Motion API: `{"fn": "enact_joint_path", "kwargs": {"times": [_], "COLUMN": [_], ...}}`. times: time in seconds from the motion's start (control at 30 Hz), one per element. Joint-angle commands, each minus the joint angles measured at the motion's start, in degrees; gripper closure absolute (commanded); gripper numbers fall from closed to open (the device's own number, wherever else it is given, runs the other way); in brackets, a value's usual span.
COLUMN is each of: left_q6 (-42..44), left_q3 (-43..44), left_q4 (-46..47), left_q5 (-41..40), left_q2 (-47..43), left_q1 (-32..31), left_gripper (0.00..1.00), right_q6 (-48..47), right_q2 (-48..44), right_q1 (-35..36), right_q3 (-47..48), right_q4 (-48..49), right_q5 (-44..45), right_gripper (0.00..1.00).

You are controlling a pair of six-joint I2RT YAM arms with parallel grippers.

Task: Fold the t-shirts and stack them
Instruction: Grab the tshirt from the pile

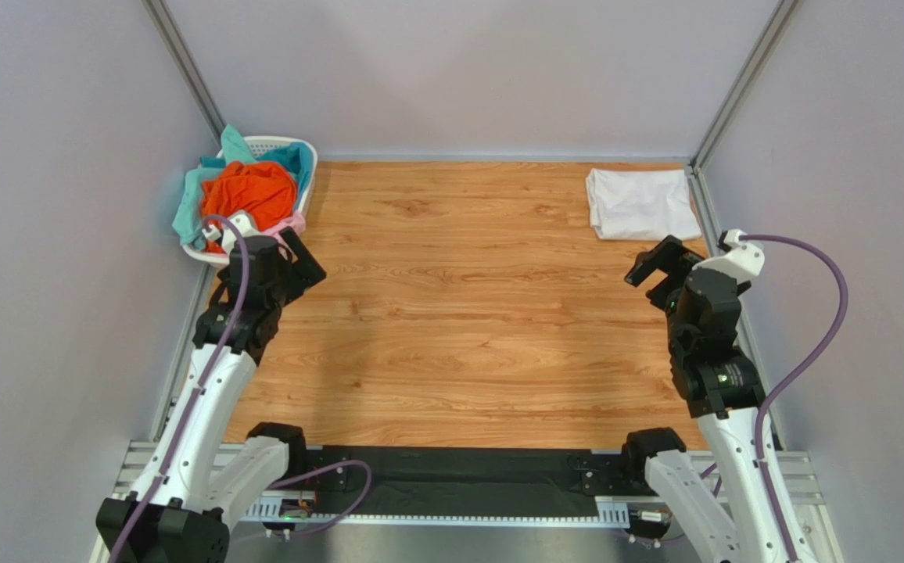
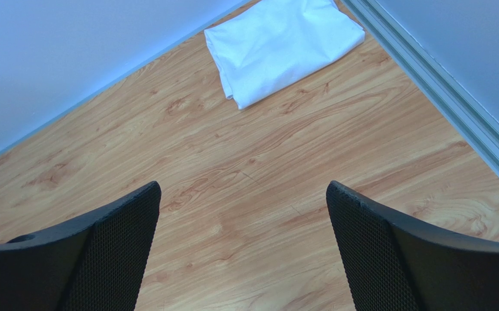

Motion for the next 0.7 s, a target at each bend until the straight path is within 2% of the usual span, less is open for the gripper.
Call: {"fn": "enact_joint_path", "kwargs": {"times": [0.0,0.13,0.3,0.67], "left_q6": [-0.2,0.4,0.1,-1.7], "left_q3": [1.2,1.7,5.1,10.2], "left_q4": [1.7,4.1,7.7,20.9], "left_q5": [-1.7,-5.0,-4.3,-3.3], "left_q2": [0.4,3.4,11.6,28.8], "left_q1": [0.0,0.1,1.2,8.5], "left_gripper": [0.00,0.00,0.00,0.00], "right_q6": [-0.2,-0.5,-1.9,-4.1], "right_q2": [-1.4,-1.5,-0.3,5.8], "right_q1": [0.1,0.1,0.1,0.1], "right_q3": [-1.2,-3.0,-3.3,-2.1], "right_q4": [3.5,5.6,6.1,5.9], "right_q5": [0.2,-2.6,-5.6,-11.5], "right_gripper": [0.00,0.00,0.00,0.00]}}
